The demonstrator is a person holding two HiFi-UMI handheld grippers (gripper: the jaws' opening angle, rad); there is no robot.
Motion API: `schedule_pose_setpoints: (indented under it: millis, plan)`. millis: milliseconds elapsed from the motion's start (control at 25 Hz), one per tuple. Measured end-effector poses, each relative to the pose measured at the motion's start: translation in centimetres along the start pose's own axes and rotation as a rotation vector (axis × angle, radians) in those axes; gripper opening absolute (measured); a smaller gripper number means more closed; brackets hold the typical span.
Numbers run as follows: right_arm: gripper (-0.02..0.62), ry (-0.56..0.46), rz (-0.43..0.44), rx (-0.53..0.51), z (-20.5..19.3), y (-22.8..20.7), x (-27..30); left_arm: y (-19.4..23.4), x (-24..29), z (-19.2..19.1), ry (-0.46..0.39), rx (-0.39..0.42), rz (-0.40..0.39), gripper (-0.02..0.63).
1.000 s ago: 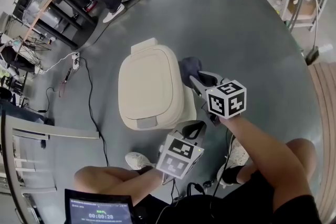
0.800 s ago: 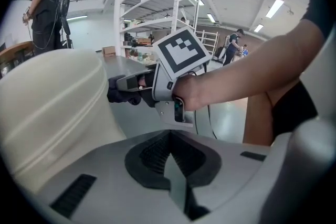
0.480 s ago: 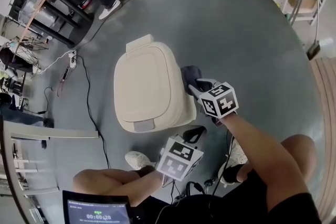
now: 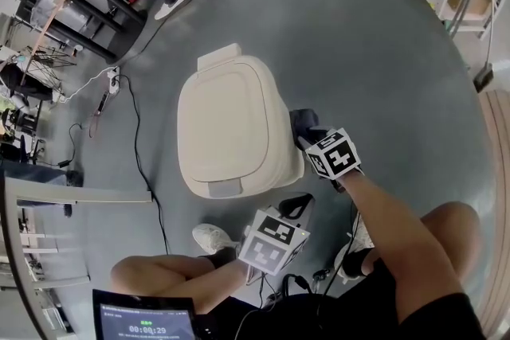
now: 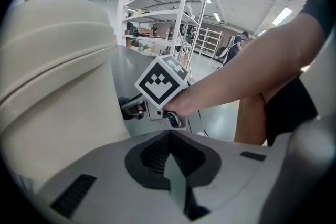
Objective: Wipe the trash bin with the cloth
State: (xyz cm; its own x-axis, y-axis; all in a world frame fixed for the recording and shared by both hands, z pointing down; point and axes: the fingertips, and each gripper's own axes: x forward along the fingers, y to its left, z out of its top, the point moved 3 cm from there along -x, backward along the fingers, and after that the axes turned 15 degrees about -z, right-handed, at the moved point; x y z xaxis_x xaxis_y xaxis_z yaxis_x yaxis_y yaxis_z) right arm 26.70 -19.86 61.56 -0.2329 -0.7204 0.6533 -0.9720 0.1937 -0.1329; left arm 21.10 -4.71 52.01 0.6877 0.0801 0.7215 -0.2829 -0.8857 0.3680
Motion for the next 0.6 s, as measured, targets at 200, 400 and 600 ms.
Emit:
schedule_pose_setpoints:
  millis: [200, 400, 600]
  plan:
    - [0.069, 0.072, -0.019, -0.05, -1.6, 0.6, 0.7, 0.3, -0.9, 0.5, -0.023, -0.01, 0.01, 0.002]
    - [0.069, 0.098, -0.085, -0.011, -1.0, 0.5, 0.3, -0.4, -1.8, 1.2, -0.046, -0.016, 0.006, 0.002]
    - [0.069, -0.026, -0.188, 0.121, 2.7, -0.9, -2.6, -2.6, -3.7, 3.2, -0.1, 0.021, -0.007, 0.002]
